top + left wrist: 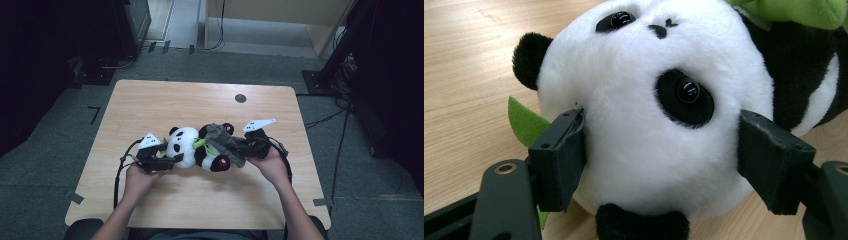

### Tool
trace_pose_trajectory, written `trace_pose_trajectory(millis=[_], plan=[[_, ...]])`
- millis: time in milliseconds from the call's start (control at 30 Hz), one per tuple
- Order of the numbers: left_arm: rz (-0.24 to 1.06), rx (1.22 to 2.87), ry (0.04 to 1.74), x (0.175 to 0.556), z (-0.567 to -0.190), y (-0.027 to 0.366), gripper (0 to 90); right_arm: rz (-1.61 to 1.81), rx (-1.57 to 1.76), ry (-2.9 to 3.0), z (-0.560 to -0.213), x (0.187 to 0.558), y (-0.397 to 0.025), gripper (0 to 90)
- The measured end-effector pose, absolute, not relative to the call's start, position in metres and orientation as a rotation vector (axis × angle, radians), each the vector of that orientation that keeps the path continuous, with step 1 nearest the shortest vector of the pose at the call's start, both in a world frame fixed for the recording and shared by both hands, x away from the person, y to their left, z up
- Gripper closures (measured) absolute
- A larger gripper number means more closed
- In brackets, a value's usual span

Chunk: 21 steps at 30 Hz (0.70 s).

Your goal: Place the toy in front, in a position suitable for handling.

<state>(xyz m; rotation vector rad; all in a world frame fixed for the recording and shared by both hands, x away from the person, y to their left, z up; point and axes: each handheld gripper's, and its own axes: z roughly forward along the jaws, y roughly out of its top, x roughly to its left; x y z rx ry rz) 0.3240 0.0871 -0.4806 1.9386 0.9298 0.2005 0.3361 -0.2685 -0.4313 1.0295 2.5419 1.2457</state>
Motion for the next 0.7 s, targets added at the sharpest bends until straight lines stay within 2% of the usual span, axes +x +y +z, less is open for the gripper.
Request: trace_pose_trajectory(millis=[700], plan=[[0.187, 1.920, 0.926, 0.326, -0.482, 0.089, 24.9, 1.206, 1.091, 2.552, -0.450, 0.337, -0.288, 75.6]])
